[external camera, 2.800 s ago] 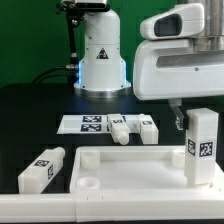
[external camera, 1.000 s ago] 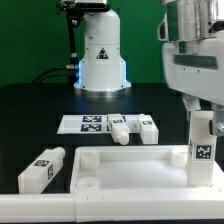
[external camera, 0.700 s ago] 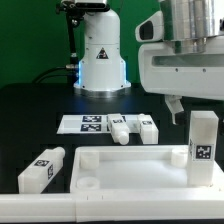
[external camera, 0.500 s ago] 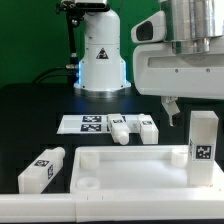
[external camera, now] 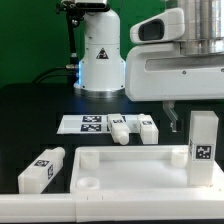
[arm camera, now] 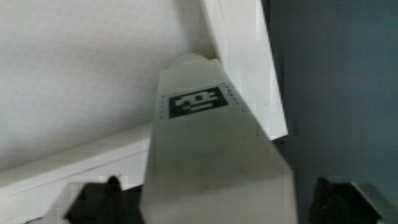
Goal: Assemble desk
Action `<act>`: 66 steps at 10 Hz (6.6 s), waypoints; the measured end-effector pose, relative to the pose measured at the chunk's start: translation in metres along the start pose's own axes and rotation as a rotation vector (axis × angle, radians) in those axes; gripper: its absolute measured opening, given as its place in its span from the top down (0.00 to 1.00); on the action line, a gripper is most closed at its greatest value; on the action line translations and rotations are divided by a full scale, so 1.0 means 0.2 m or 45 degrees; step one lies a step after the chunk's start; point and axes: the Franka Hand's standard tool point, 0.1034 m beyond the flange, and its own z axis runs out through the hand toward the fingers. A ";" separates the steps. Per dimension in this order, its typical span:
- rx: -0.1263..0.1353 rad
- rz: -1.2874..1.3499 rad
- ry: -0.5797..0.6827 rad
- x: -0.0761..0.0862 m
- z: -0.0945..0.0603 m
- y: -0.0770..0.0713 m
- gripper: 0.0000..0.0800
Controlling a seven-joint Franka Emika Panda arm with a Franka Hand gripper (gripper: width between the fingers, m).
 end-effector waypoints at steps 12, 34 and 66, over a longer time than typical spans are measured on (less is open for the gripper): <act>0.045 1.736 -0.025 -0.04 0.01 0.02 0.64; -0.002 1.251 0.007 -0.05 0.00 -0.01 0.64; 0.115 0.230 0.045 -0.16 -0.23 0.13 0.19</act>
Offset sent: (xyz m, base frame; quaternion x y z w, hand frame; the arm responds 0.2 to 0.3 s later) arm 0.0052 -0.0061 0.0023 -0.0057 0.0340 0.2239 0.9740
